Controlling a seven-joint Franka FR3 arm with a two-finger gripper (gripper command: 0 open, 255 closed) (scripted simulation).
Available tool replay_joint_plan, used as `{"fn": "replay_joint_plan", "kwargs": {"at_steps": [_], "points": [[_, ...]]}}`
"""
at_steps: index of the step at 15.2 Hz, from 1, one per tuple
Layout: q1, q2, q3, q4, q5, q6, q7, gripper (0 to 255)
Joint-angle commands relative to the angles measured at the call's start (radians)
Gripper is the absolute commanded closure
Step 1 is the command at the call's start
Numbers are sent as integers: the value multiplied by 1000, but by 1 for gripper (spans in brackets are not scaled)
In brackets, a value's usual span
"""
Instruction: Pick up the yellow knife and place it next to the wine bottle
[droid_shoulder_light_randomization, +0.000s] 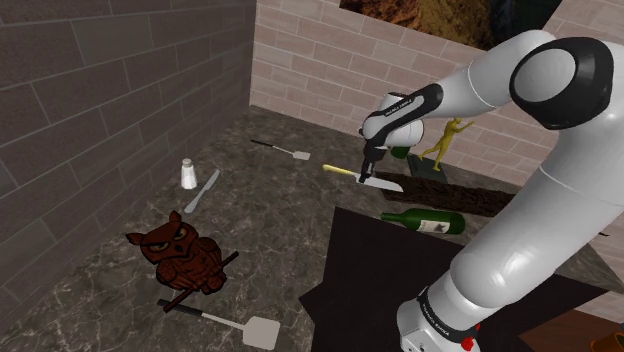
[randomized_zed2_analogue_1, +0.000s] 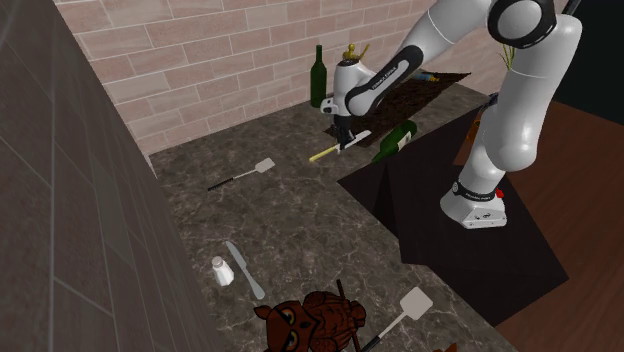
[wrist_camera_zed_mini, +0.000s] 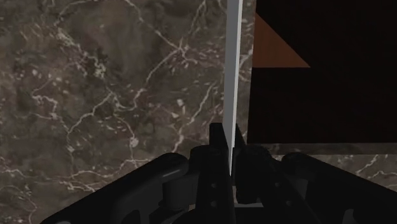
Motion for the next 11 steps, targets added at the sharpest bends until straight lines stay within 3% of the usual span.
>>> {"fn": "replay_joint_plan", "kwargs": {"at_steps": [1,11], "points": [[-1,26,2,-3,8,29,-5,255],[-11,153,18,-7,50,158,-34,255]]}}
